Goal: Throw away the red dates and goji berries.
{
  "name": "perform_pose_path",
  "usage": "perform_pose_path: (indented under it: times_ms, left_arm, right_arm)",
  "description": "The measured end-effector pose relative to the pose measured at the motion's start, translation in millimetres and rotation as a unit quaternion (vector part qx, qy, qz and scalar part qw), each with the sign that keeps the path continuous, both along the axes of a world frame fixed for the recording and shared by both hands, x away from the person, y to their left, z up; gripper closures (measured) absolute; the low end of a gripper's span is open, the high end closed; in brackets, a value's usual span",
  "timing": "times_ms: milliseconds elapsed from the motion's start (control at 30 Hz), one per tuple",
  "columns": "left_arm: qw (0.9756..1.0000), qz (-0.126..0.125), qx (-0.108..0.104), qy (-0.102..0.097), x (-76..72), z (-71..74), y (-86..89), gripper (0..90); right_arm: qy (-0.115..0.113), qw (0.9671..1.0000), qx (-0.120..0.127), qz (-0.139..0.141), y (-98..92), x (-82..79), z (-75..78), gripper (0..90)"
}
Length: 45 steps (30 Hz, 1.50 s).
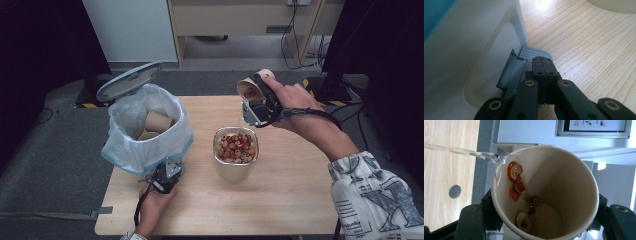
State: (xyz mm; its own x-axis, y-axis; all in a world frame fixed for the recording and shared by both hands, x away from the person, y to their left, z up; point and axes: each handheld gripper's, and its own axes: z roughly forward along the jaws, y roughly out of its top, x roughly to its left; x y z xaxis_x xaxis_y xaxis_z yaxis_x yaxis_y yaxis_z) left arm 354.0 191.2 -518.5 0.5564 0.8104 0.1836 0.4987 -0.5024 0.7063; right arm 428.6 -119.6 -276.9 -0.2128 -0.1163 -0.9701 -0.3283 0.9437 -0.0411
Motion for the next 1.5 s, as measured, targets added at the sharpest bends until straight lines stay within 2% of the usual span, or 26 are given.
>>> perform_pose_path:
  times_ms: [133,300,633,767,933,1100,1200,1300,1367,1433,1500]
  left_arm:
    - [1.0000,0.000,0.000,0.000,0.0,0.0,0.0,89.4]
    - [1.0000,-0.001,0.000,0.000,-0.1,0.0,0.0,89.4]
    - [1.0000,-0.001,0.000,0.001,-0.1,0.1,-0.1,89.4]
    - [1.0000,-0.001,0.001,0.001,-0.2,0.1,-0.2,89.4]
    - [1.0000,-0.001,0.000,0.001,-0.2,0.1,-0.1,89.4]
    - [1.0000,-0.001,0.000,0.001,-0.2,0.1,-0.2,89.4]
    - [1.0000,-0.001,0.001,0.000,-0.3,0.1,-0.3,89.4]
    - [1.0000,-0.001,0.001,0.000,-0.3,0.1,-0.3,89.4]
    - [1.0000,-0.001,0.000,0.000,-0.3,0.0,-0.2,89.4]
    - [1.0000,-0.001,0.001,0.000,-0.3,0.1,-0.3,89.4]
    - [1.0000,-0.002,0.000,0.001,-0.3,0.1,-0.1,89.5]
  right_arm:
    - [-0.011,0.9997,-0.020,-0.002,-0.1,0.4,-2.3,33.4]
    - [-0.016,0.9995,-0.029,0.000,0.5,0.5,-3.3,33.6]
    - [-0.042,0.9971,-0.063,-0.004,-1.5,0.1,-5.6,33.8]
    - [-0.045,0.9966,-0.069,-0.002,-0.9,-0.7,-6.2,33.8]
    - [-0.046,0.9971,-0.060,-0.005,-1.3,-0.2,-4.2,33.9]
    - [-0.044,0.9956,-0.083,0.001,2.3,-1.6,-10.2,34.0]
    - [-0.049,0.9959,-0.076,0.001,1.8,-1.1,-6.8,34.0]
    - [-0.054,0.9949,-0.085,0.002,3.1,-1.6,-6.6,34.1]
    - [-0.058,0.9923,-0.109,0.008,5.0,-1.5,-12.9,34.1]
    - [-0.057,0.9918,-0.114,0.009,5.6,-1.1,-15.4,34.1]
    - [-0.059,0.9932,-0.100,0.004,4.4,0.2,-12.7,34.2]
